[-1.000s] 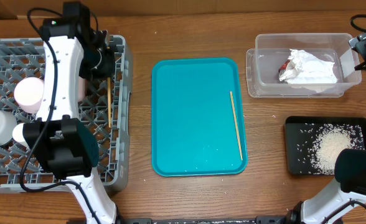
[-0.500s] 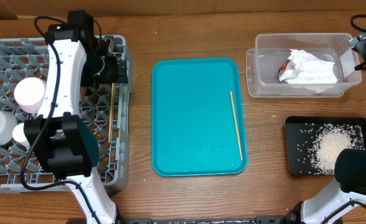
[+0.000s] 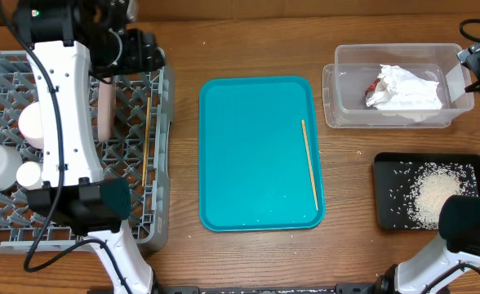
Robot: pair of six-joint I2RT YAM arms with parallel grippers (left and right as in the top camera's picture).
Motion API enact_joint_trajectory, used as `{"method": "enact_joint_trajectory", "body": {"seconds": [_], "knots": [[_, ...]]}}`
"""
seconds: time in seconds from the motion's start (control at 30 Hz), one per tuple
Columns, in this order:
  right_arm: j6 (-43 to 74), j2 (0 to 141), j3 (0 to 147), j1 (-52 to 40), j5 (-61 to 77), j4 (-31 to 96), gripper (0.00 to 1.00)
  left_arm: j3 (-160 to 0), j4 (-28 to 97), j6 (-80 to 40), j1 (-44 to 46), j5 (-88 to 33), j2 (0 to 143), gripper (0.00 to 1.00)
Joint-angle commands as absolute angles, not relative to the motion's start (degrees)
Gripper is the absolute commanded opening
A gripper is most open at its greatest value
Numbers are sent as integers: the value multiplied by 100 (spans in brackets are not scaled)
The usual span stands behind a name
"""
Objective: Sort waste into correct bins and load items into the dishwasher
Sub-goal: 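Release the chopstick and reach the left gripper back to the tray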
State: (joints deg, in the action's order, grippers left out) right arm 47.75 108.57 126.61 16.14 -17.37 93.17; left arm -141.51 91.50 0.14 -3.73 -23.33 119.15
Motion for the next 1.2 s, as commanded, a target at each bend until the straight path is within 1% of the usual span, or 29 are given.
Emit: {"method": "enact_joint_trajectory", "body": {"seconds": [0.0, 0.07, 0.13, 0.2, 0.3, 0.43, 0.57, 0.7, 0.77, 0.87, 1.0, 1.1, 1.17], "knots": [[4757, 10768, 12709, 1632, -1793, 9312, 100, -14178, 9181, -8, 211, -4093, 11883, 78], [4757, 10768, 12709, 1632, -1796, 9312, 100, -14103, 9155, -27, 624, -4139, 11885, 80], [4755, 10768, 12709, 1632, -1796, 9312, 100, -13976, 9094, -108, 1116, -3815, 11893, 81], [4755, 10768, 12709, 1632, -1796, 9312, 100, -13802, 8965, -576, 1623, -3109, 11911, 83], [4755, 10768, 12709, 1632, -1796, 9312, 100, -13528, 8768, -1820, 2362, -1809, 12003, 84], [4757, 10768, 12709, 1632, -1793, 9312, 100, -13072, 8248, -3225, 3192, -836, 12243, 80], [4755, 10768, 12709, 1632, -1796, 9312, 100, -12776, 7736, -4064, 3750, -397, 12545, 73], [4755, 10768, 12709, 1632, -1796, 9314, 100, -12669, 7570, -4626, 4182, 233, 12903, 72], [4755, 10768, 12709, 1632, -1796, 9312, 100, -12669, 7572, -4829, 4331, 410, 13122, 69], [4757, 10768, 12709, 1632, -1793, 9312, 100, -12667, 7483, -4978, 4445, 344, 13399, 64], [4755, 10768, 12709, 1632, -1796, 9312, 100, -12667, 7240, -4978, 4530, 239, 13701, 63], [4755, 10768, 12709, 1632, -1796, 9312, 100, -12667, 7043, -5002, 4558, 1, 13941, 57], [4757, 10768, 12709, 1632, -1796, 9312, 100, -12667, 7043, -5142, 4574, -3, 14064, 57]]}}
